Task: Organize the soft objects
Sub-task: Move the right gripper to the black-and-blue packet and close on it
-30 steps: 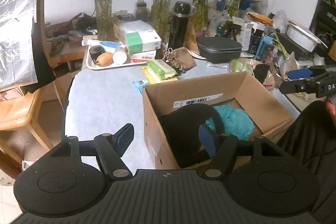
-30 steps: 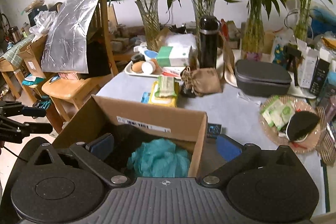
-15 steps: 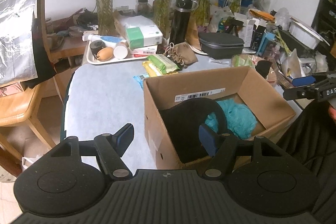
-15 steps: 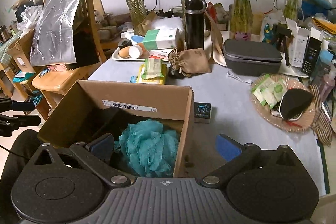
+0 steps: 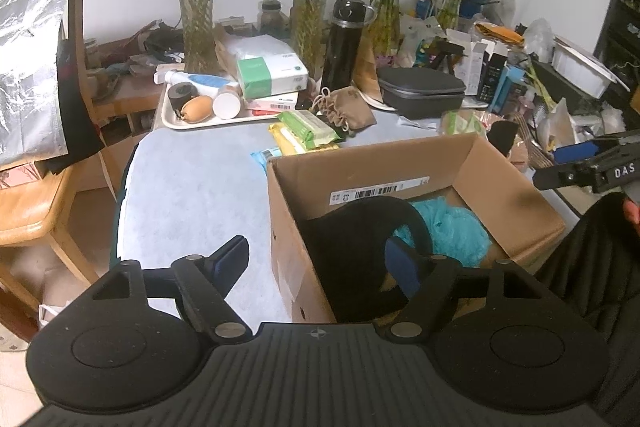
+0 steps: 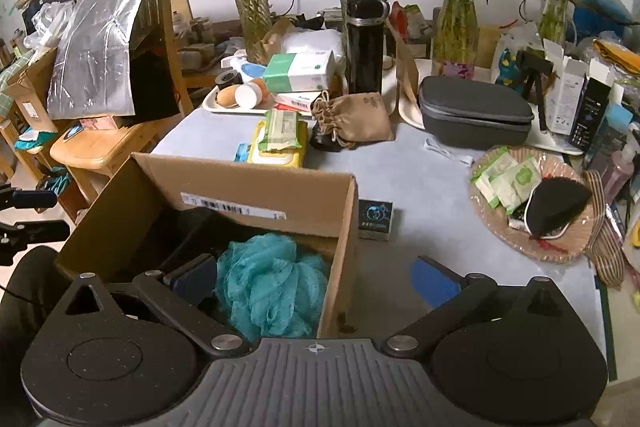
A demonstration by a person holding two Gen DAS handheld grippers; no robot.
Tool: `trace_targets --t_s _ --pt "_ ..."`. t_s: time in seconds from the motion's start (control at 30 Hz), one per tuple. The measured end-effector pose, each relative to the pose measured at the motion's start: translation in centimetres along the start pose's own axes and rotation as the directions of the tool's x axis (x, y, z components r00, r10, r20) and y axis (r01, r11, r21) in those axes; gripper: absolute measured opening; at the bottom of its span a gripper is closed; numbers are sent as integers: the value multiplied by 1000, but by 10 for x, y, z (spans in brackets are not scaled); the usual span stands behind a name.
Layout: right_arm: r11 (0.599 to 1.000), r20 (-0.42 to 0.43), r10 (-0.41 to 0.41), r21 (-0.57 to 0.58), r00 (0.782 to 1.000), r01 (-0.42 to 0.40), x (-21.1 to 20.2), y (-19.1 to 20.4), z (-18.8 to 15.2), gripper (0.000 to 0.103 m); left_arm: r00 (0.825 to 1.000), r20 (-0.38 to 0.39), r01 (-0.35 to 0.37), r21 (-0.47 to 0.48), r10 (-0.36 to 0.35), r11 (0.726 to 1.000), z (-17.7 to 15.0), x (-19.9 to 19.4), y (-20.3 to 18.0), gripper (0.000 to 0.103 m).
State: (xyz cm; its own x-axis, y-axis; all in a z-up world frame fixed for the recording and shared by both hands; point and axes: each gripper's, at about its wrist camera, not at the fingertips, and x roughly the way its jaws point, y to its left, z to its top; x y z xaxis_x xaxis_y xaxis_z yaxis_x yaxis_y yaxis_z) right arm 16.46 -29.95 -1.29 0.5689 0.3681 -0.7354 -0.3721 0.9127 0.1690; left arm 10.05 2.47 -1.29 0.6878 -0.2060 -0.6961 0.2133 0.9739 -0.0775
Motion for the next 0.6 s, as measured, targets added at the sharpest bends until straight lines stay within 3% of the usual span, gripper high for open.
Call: trace_targets --t_s 0.6 --pt "990 8 -46 131 999 45 40 -45 56 103 998 55 8 -58 -5 998 33 29 15 75"
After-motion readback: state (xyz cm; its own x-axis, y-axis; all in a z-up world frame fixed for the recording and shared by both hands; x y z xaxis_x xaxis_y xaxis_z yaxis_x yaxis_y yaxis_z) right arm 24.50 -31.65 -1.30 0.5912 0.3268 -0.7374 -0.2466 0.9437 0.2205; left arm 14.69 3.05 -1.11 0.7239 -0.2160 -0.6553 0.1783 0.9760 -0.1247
